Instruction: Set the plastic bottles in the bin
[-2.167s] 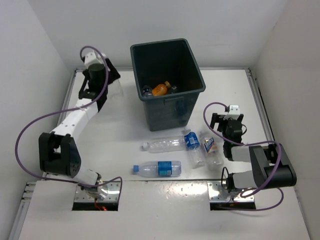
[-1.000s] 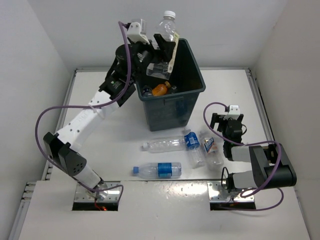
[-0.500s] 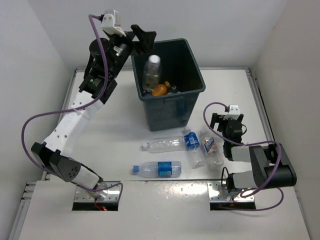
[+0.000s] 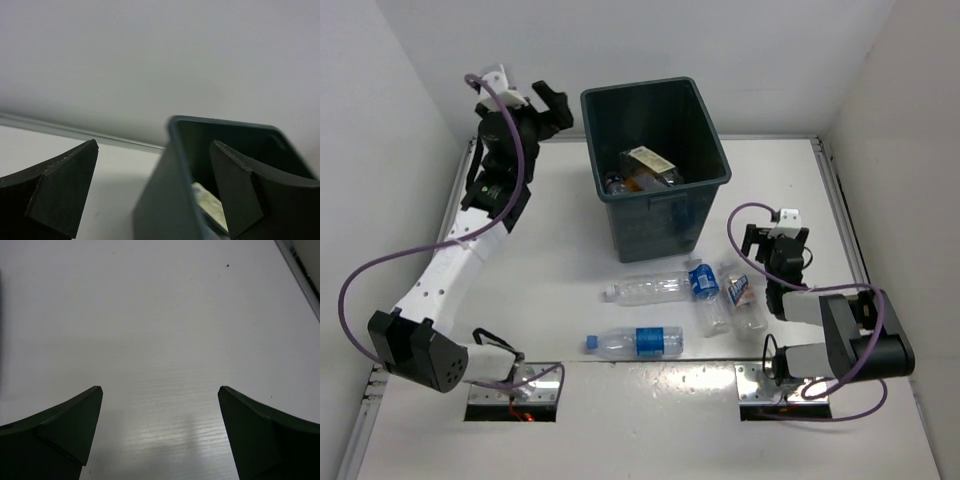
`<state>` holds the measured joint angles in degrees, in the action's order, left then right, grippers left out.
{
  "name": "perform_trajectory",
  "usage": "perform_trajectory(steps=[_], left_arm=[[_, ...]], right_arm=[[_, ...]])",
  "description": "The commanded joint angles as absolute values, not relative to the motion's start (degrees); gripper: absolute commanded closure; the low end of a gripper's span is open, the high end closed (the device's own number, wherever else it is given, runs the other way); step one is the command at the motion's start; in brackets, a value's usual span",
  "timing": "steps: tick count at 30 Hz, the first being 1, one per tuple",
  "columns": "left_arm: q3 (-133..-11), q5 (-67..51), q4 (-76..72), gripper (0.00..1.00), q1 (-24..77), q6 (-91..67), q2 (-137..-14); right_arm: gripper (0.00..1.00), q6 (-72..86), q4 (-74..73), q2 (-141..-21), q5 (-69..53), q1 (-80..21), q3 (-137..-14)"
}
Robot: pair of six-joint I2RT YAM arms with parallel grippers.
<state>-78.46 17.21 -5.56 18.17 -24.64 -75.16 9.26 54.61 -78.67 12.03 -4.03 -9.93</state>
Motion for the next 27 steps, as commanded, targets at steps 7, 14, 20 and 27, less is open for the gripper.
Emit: perform_trajectory(steps=[7, 14, 20, 27], left_arm=[[-68.84, 27.6, -11.59, 0.0, 12.13, -26.1, -73.65], [-61.71, 26.72, -15.46, 0.0, 12.74, -26.1, -72.34], [-56.96, 25.49, -14.86, 0.0, 13.36, -26.1, -67.77], [-54.93, 24.96, -11.26, 0.0, 13.36, -25.58, -64.78]], right_arm=[[0.0, 26.0, -2.05, -76.37, 30.51, -6.25, -45.11], [0.0, 32.87, -37.77, -79.47, 23.75, -9.04, -58.97], [0.0, 34.79, -43.23, -70.85, 10.64, -10.36, -52.3], [0.0, 39.81, -47.11, -73.62, 7.51, -15.67, -50.02]])
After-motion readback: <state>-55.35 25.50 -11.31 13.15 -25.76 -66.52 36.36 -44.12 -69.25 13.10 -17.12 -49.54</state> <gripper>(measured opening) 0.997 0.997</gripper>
